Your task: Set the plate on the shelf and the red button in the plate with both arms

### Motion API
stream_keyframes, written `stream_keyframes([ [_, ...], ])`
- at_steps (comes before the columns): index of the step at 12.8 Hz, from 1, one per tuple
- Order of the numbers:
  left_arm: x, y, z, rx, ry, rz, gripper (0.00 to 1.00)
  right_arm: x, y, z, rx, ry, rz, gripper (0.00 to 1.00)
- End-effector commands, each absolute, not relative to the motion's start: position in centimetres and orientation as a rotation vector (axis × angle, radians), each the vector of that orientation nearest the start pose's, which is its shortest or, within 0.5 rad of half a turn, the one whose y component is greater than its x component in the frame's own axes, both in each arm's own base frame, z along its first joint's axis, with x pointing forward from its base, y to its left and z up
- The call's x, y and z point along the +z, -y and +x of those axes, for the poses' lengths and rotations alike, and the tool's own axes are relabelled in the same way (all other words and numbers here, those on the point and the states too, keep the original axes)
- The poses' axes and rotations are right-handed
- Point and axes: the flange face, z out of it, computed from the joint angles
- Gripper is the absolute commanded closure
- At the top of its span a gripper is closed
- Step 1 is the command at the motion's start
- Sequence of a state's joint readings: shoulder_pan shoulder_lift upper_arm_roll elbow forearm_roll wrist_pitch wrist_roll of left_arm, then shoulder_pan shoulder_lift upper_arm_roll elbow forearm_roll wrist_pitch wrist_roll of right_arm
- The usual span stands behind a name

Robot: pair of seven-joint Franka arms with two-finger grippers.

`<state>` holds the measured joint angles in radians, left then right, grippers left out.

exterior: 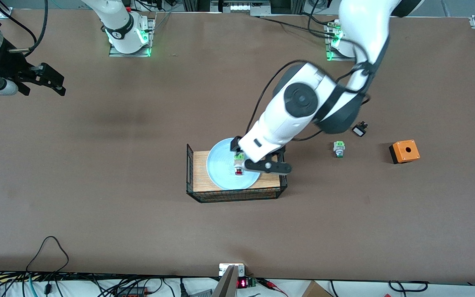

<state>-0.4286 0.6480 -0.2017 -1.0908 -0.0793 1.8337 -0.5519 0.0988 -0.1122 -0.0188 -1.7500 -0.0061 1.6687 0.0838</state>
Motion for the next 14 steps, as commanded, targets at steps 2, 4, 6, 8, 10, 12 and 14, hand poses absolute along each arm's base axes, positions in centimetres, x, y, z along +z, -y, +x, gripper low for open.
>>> stream_keyframes([
  [2,52.5,34.1,60.7,0.168,-0.041,-3.256,0.0,61.4,-4.0,52.8,-0.064,-0.016,-3.147,0.0],
  [4,53.5,28.6,61.2,0.286,-0.089,-3.209,0.0,61.1,-4.0,52.8,-0.052,-0.015,-3.149,0.0],
  [6,53.3,22.3,62.6,0.389,-0.121,-3.189,0.0,61.0,-4.0,52.9,-0.052,-0.015,-3.149,0.0],
  [8,53.3,16.2,64.1,0.404,-0.217,-3.202,0.0,61.0,-4.0,52.9,-0.047,-0.015,-3.15,0.0],
  [10,53.4,10.4,64.5,0.456,-0.214,-3.179,0.0,61.0,-4.0,52.9,-0.05,-0.015,-3.149,0.0],
  [12,55.3,7.8,64.0,0.409,-0.245,-3.14,0.0,61.0,-4.0,52.9,-0.05,-0.015,-3.149,0.0],
  [14,56.7,7.0,62.2,0.36,-0.338,-3.091,0.0,61.0,-4.0,52.9,-0.047,-0.015,-3.15,0.0],
])
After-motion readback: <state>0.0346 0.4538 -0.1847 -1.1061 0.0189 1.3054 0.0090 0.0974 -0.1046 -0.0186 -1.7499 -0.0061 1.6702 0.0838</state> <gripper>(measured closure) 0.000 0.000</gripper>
